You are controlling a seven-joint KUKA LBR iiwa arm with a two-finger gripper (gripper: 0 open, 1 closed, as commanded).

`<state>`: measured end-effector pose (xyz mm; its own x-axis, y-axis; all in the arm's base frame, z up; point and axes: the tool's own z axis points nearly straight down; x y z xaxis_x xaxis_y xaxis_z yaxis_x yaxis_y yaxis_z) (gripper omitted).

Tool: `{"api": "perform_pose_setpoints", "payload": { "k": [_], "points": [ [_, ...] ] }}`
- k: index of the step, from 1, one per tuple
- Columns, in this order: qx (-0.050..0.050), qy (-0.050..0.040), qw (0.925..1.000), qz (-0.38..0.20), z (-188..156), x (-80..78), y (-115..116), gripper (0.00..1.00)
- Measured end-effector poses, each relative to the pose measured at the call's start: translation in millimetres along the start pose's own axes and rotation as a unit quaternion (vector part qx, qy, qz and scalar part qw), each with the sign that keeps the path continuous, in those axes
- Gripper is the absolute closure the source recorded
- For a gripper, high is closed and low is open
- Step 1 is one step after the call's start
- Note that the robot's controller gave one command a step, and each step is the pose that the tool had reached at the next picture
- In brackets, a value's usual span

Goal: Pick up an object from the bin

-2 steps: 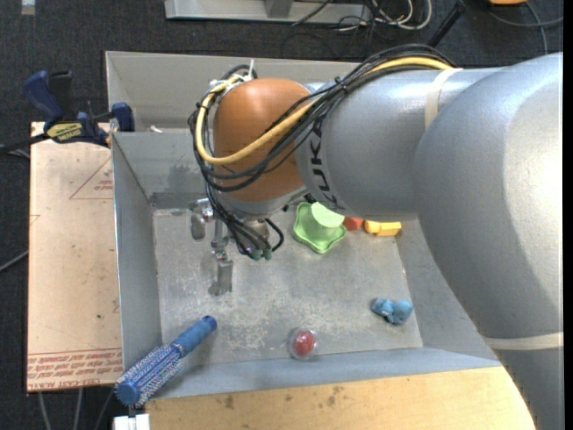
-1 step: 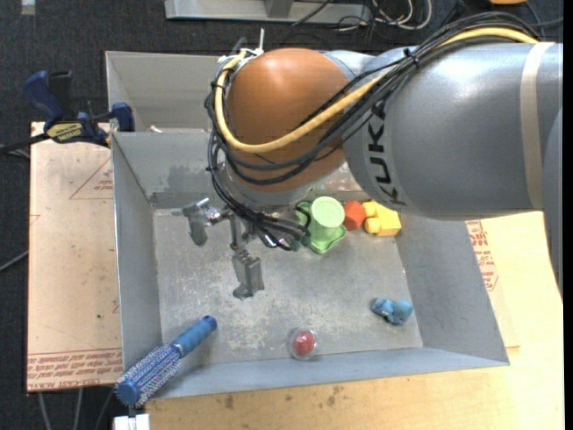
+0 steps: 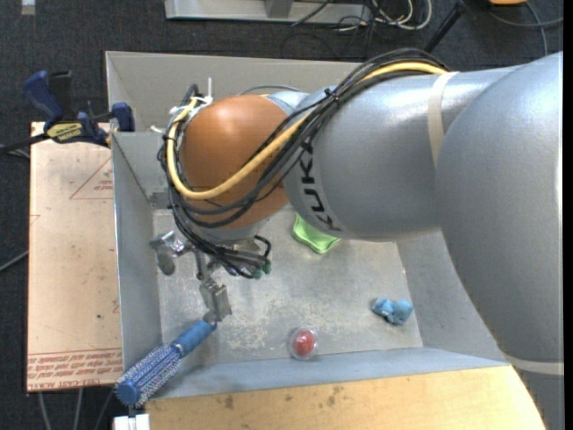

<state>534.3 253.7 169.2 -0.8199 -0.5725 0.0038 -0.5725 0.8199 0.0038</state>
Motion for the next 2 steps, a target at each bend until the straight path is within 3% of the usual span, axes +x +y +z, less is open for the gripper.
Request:
{"api": "perform_pose_setpoints", "payload": {
  "k": [1, 2],
  "points": [
    [0.003, -0.0047, 0.9952, -0.097, 84.8, 42.7, 29.4, 0.00],
    [0.001, -0.0029, 0.9954, -0.096, 84.2, 43.3, 29.9, 1.00]
  ]
}}
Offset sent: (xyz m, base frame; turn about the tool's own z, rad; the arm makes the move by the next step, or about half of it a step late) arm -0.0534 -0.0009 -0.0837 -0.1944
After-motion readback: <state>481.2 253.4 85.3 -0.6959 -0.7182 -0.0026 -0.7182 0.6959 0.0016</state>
